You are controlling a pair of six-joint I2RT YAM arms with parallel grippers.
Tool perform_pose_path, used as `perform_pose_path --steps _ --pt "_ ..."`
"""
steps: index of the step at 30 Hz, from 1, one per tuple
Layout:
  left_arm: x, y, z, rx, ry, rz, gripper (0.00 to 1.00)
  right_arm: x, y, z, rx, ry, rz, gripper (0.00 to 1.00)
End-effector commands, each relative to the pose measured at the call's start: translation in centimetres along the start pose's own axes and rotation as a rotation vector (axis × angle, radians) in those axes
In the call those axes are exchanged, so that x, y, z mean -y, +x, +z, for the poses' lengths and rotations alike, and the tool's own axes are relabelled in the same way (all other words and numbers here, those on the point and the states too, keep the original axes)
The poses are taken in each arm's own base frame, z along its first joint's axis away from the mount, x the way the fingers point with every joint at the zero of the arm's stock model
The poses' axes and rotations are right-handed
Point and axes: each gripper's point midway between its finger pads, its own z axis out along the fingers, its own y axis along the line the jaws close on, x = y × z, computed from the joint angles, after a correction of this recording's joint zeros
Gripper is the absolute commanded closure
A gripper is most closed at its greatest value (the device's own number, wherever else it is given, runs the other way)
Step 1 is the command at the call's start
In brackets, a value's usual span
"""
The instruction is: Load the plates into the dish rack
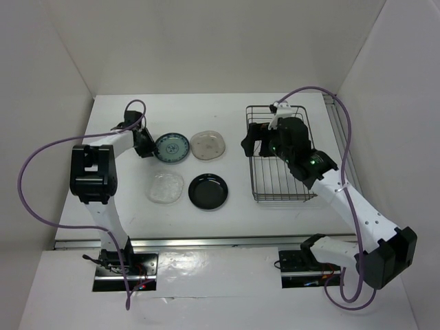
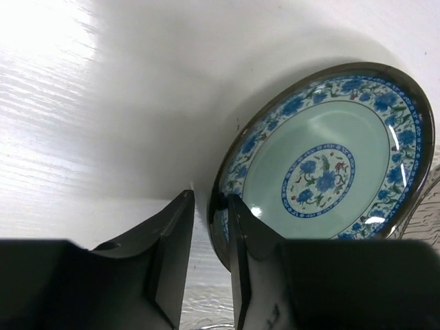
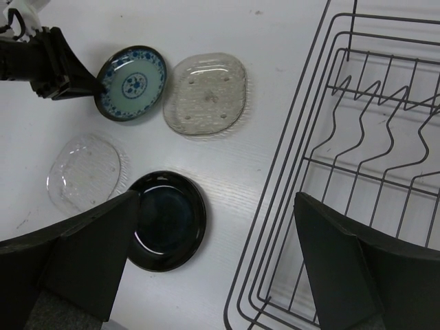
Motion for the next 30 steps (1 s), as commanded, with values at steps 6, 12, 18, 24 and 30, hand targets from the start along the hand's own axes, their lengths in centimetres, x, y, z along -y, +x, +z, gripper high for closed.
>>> perform_pose_path --steps 6,12,18,24,30 --pt "-0.4 0.0 0.6 -0.021 -0.05 -0.007 1.0 -0.8 -2.8 -2.2 0.131 -0.03 0.014 0.0" --pt "0.1 -1.2 -0.7 0.01 -0.043 0.004 1.0 -0.9 -2.2 -1.8 0.11 -0.036 0.012 0.0" --pt "0.3 -6.0 -8.3 0.262 -0.082 -0.017 1.0 -2.1 -2.0 -1.3 0.117 -0.112 0.009 0.0" --pt "4.0 -9.3 -14.9 0.389 0.131 0.08 1.0 -2.8 -1.7 -0.7 0.104 -0.158 0.018 0.0" --pt "10.4 -5.5 -21.4 0.368 0.521 0.278 1.0 -7.0 -2.7 -1.2 0.162 -0.457 -0.092 0.0"
